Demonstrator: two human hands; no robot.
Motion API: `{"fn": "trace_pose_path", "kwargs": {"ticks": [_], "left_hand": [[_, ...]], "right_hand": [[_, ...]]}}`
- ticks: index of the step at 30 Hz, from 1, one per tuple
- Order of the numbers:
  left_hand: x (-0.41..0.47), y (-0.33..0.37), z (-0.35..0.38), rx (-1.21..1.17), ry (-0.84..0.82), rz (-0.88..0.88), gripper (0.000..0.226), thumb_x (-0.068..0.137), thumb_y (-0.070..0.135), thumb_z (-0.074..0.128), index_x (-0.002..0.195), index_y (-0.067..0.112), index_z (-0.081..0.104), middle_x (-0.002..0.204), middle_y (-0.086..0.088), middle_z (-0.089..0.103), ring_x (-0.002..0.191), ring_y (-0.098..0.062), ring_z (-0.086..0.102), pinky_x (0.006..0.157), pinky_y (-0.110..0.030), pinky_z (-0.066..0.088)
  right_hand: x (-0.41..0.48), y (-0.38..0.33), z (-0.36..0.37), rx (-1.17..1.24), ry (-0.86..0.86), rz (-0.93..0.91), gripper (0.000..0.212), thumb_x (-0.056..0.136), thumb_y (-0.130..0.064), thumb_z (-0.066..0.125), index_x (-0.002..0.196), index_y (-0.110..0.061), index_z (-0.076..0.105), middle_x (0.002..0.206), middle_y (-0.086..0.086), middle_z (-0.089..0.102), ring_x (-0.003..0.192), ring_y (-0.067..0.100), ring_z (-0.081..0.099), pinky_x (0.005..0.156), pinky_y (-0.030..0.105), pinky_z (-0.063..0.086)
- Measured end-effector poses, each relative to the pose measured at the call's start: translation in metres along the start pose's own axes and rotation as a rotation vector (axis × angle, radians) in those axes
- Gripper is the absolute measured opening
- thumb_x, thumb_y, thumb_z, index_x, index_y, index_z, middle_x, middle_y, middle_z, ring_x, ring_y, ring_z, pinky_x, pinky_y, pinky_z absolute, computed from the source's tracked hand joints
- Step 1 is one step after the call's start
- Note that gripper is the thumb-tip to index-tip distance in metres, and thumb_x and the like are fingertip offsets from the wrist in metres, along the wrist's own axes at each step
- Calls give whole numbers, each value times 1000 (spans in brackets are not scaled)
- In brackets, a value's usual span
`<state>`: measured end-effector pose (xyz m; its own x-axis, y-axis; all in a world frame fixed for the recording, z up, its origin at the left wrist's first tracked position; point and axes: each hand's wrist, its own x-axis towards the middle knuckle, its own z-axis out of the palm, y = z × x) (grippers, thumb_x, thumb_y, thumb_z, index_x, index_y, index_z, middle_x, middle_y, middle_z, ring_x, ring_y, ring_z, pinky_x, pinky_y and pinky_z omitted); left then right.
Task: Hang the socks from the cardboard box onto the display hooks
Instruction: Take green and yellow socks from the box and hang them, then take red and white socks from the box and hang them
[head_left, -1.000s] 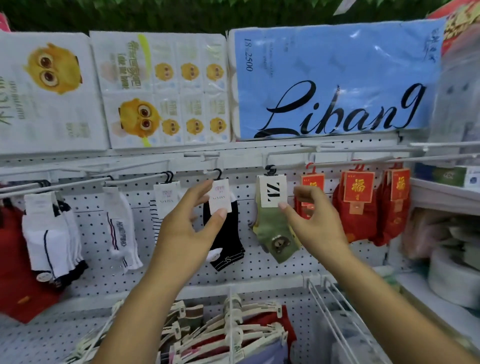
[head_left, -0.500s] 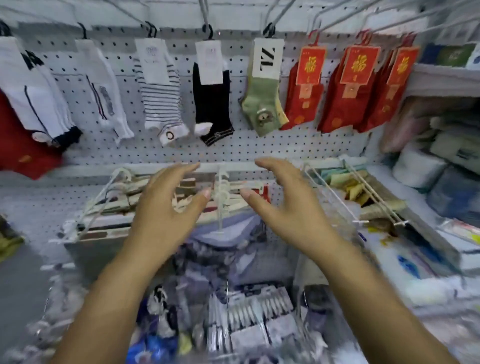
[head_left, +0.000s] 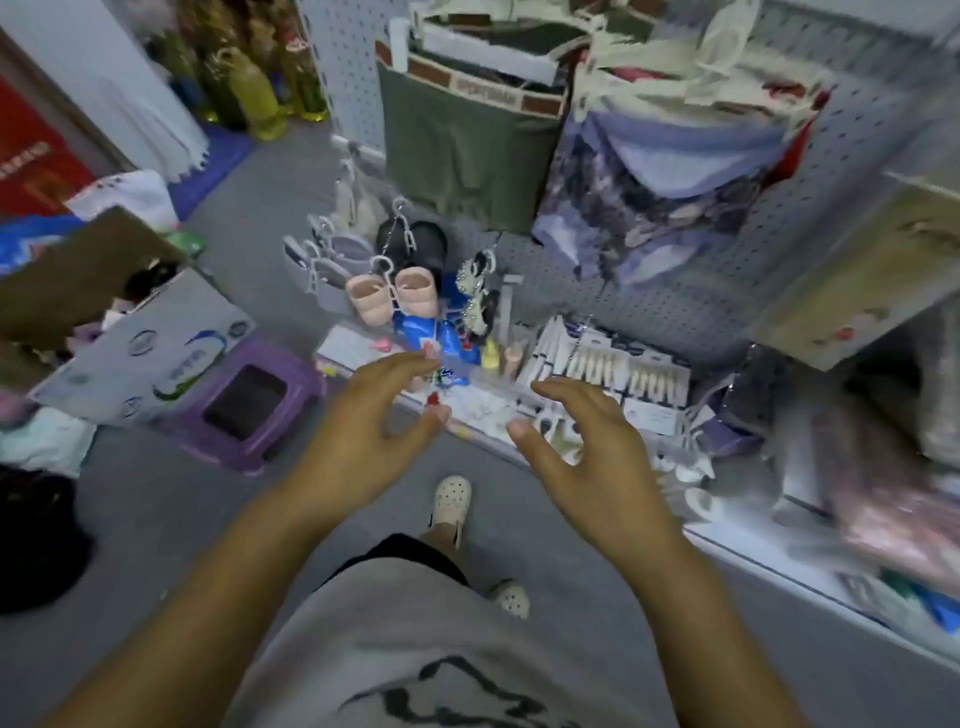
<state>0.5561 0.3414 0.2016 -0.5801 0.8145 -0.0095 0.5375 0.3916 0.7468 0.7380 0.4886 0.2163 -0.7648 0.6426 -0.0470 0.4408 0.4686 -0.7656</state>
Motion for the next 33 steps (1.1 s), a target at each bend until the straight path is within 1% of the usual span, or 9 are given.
{"fn": "trace_pose_path", "kwargs": {"ticks": [2, 3, 4, 6, 9, 12, 18, 25, 33], "left_hand": [[-25, -23, -5, 12, 48, -64, 44, 91, 31, 73, 131, 16, 65, 138, 5, 59, 130, -8, 50, 108, -3, 25], [-35, -34, -10, 10, 84, -106, 43, 91, 28, 75, 132, 15, 65, 138, 5, 59, 130, -9, 50, 108, -3, 25], [-42, -46, -15, 14, 114, -148, 44, 91, 28, 75, 132, 16, 65, 139, 3, 59, 131, -12, 50, 110, -6, 27], [-55, -69, -29, 27, 150, -217, 48, 91, 36, 71, 134, 17, 63, 141, -1, 60, 132, -18, 52, 115, -26, 36], [-71, -101, -63, 10, 224, -304, 56, 89, 45, 65, 138, 18, 60, 145, -2, 58, 135, -22, 50, 111, -49, 43], [-84, -137, -109, 26, 317, -377, 57, 89, 50, 62, 138, 21, 58, 147, -1, 55, 137, -21, 48, 110, -51, 42], [-107, -231, -211, 115, 335, -502, 55, 97, 50, 61, 146, 28, 49, 159, 3, 42, 146, -20, 37, 117, -52, 35], [-104, -328, -311, 185, 349, -632, 62, 97, 56, 56, 150, 27, 43, 164, -1, 34, 149, -25, 32, 119, -53, 31], [-77, -402, -341, 135, 343, -807, 64, 97, 54, 56, 152, 23, 42, 166, -7, 29, 153, -26, 26, 122, -48, 27]], "right_hand": [[-13, -7, 20, -13, -115, -4, 54, 89, -54, 58, 133, -23, 60, 138, -8, 55, 130, 8, 44, 110, 24, 37], [-16, -12, 29, -36, -157, -10, 54, 89, -53, 59, 134, -23, 60, 139, -7, 55, 130, 8, 43, 108, 13, 32], [-17, -16, 39, -62, -185, -19, 52, 90, -50, 61, 135, -23, 59, 139, -7, 55, 130, 8, 42, 102, 1, 25], [-14, -24, 59, -115, -228, -42, 52, 91, -46, 65, 137, -24, 58, 142, -7, 54, 134, 10, 41, 95, -9, 12], [2, -46, 93, -153, -326, -96, 59, 90, -50, 63, 143, -27, 52, 146, -12, 49, 136, 3, 36, 100, -6, 9], [36, -81, 139, -161, -389, -175, 63, 89, -53, 63, 145, -27, 51, 150, -10, 47, 141, 8, 37, 115, 17, 25], [104, -173, 249, -115, -400, -258, 57, 87, -40, 73, 138, -18, 60, 143, 0, 57, 130, 20, 53, 112, 40, 40], [162, -246, 362, -100, -449, -279, 54, 89, -37, 73, 136, -14, 60, 142, 3, 58, 132, 19, 50, 112, 29, 36], [236, -286, 426, -198, -547, -326, 48, 90, -34, 71, 131, -10, 63, 134, 4, 63, 126, 20, 54, 99, 13, 29]]}}
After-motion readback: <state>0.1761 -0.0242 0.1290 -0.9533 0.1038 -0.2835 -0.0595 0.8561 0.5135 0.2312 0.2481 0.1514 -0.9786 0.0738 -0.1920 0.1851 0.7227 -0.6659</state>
